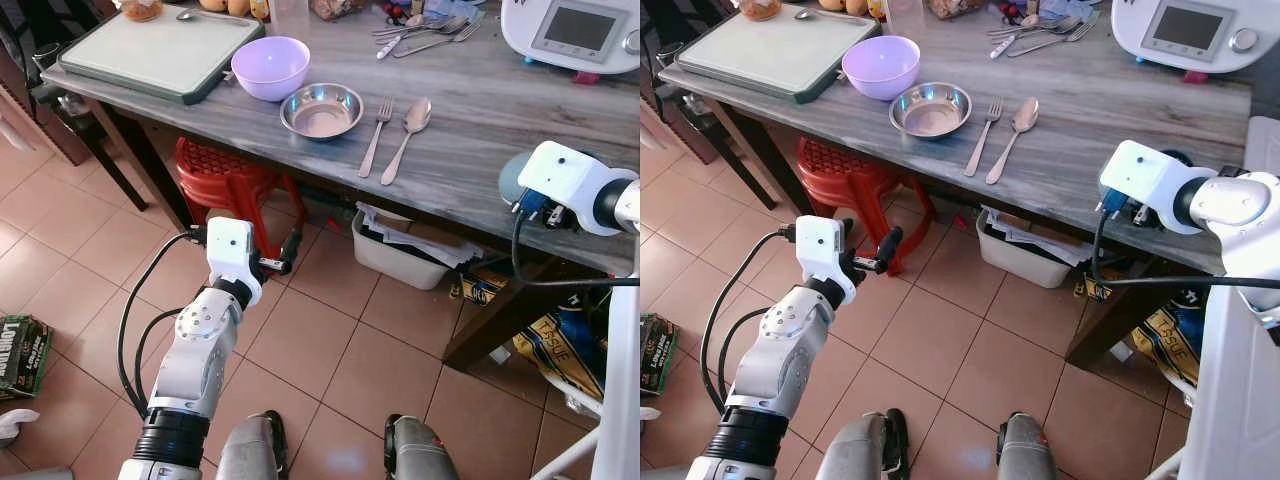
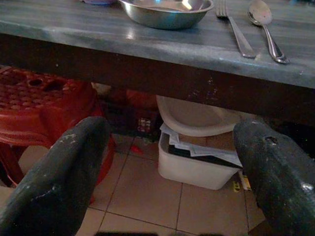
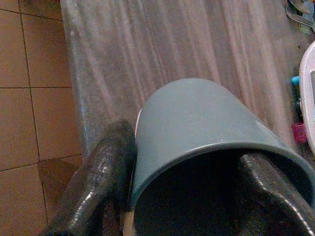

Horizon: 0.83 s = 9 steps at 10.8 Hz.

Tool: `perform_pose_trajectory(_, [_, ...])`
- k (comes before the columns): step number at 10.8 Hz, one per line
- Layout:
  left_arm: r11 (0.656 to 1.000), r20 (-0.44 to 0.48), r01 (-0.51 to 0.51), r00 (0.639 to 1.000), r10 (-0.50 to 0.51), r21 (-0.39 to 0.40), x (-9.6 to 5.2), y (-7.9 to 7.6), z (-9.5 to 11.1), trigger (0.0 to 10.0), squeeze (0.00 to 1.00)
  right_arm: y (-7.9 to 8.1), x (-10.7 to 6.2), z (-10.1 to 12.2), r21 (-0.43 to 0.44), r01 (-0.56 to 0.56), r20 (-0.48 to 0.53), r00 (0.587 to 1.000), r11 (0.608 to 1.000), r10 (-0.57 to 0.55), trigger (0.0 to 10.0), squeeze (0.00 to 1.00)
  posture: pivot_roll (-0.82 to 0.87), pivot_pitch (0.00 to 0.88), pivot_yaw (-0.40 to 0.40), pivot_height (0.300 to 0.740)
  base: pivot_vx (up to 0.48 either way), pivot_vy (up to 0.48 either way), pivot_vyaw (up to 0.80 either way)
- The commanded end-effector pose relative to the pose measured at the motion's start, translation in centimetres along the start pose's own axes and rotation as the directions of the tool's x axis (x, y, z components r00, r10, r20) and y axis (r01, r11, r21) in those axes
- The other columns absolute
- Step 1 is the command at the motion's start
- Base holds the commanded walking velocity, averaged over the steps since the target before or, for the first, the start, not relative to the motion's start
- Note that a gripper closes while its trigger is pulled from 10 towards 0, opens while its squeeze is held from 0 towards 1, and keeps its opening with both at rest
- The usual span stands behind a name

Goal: Setting the table

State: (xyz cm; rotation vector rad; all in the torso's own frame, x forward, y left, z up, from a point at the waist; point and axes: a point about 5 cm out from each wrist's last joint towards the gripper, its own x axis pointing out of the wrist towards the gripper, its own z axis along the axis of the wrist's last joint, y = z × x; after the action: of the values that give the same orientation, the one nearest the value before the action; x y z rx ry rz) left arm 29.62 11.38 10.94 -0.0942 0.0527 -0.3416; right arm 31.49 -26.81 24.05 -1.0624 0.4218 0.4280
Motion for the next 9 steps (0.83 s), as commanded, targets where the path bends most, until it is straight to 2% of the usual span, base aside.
perform_pose_trajectory(1, [1.000, -0.011, -0.004, 1.000, 0.004, 0.014, -0.30, 0.28, -0.12, 10.0, 0.00, -0.48, -0.27, 0.46, -0.009, 0.008, 0.021, 1.000, 1.000, -0.008, 10.0, 1.00, -0.13, 0.159, 0.096, 0.740, 0.000, 0.000, 0.00])
perform_pose_trajectory(9, [1.000, -0.011, -0.004, 1.000, 0.004, 0.014, -0.30, 0.28, -0.12, 10.0, 0.00, -0.48, -0.27, 0.46, -0.009, 0.008, 0.021, 1.000, 1.000, -0.008, 10.0, 1.00, -0.13, 0.159, 0.096, 0.740, 0.000, 0.000, 0.00])
